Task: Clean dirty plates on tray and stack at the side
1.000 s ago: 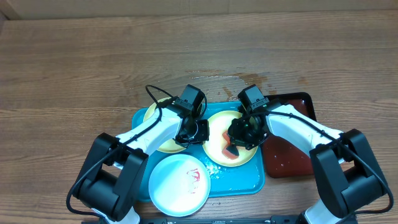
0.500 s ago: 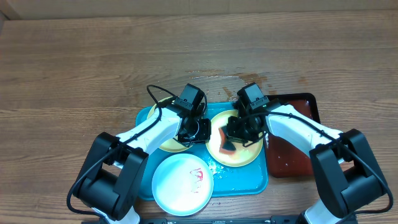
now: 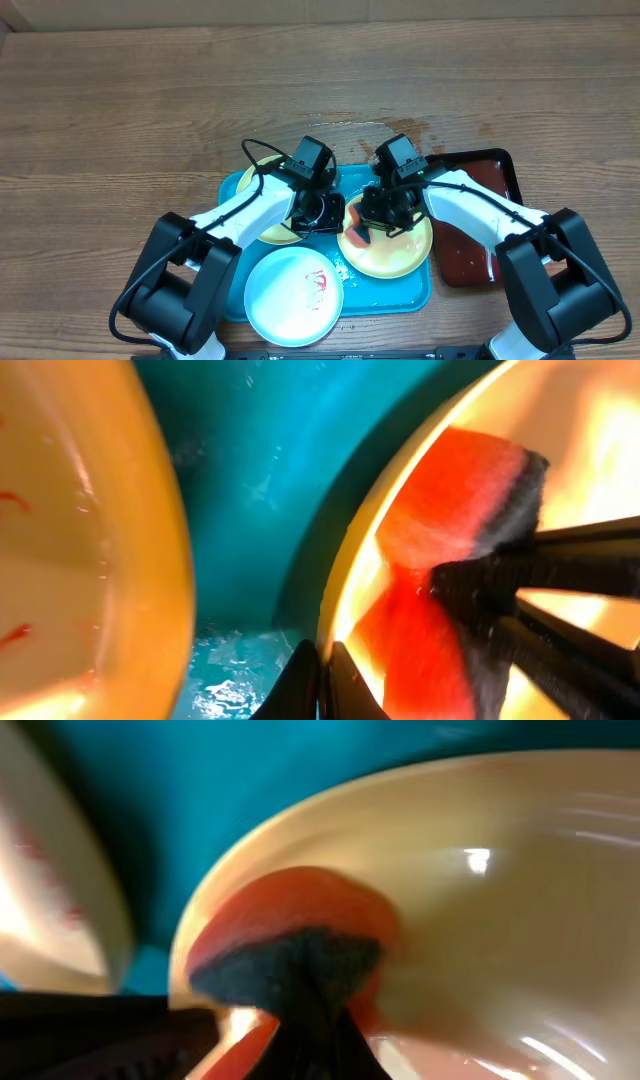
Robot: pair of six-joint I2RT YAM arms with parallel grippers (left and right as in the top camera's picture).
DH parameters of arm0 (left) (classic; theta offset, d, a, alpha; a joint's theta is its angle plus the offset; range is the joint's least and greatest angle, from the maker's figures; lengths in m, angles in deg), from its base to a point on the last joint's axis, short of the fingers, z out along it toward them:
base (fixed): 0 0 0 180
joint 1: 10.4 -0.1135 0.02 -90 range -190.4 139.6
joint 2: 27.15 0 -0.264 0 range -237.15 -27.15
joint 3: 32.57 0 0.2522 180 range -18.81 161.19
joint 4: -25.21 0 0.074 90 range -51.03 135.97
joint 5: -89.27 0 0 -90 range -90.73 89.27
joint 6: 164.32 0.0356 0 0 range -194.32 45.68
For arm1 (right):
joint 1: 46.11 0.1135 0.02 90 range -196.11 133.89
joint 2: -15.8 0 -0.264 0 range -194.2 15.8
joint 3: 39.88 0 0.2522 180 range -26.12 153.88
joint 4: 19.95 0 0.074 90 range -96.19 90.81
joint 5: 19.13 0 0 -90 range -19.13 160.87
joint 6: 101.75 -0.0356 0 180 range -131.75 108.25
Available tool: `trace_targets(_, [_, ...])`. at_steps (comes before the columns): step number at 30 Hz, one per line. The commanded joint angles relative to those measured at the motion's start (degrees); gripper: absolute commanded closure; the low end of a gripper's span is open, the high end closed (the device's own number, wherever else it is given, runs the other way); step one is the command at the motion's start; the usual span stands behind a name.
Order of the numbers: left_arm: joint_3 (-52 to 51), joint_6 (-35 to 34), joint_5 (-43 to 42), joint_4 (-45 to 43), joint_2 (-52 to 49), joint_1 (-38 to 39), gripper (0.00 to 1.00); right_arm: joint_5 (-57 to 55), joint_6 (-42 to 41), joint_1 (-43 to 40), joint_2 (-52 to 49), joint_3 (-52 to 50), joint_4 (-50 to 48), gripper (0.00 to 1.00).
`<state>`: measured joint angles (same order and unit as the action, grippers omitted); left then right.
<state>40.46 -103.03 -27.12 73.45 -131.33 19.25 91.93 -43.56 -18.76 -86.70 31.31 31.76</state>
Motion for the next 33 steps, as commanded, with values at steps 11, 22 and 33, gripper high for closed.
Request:
trace_targets(11, [1.0, -0.5, 0.5, 0.2, 0.0, 0.3, 0.96, -14.0, 1.8, -1.1, -0.2, 0.1, 4.9, 0.96])
trace_targets(22, [1.0, -1.1, 1.3, 0.2, 0.0, 0.3, 0.96, -22.0, 1.6, -1.1, -0.2, 0.1, 8.8, 0.96])
trace_targets(33, [1.0, -1.1, 1.4, 0.2, 0.0, 0.3, 0.96, -23.6, 1.8, -1.1, -0.2, 0.5, 15.3, 0.96])
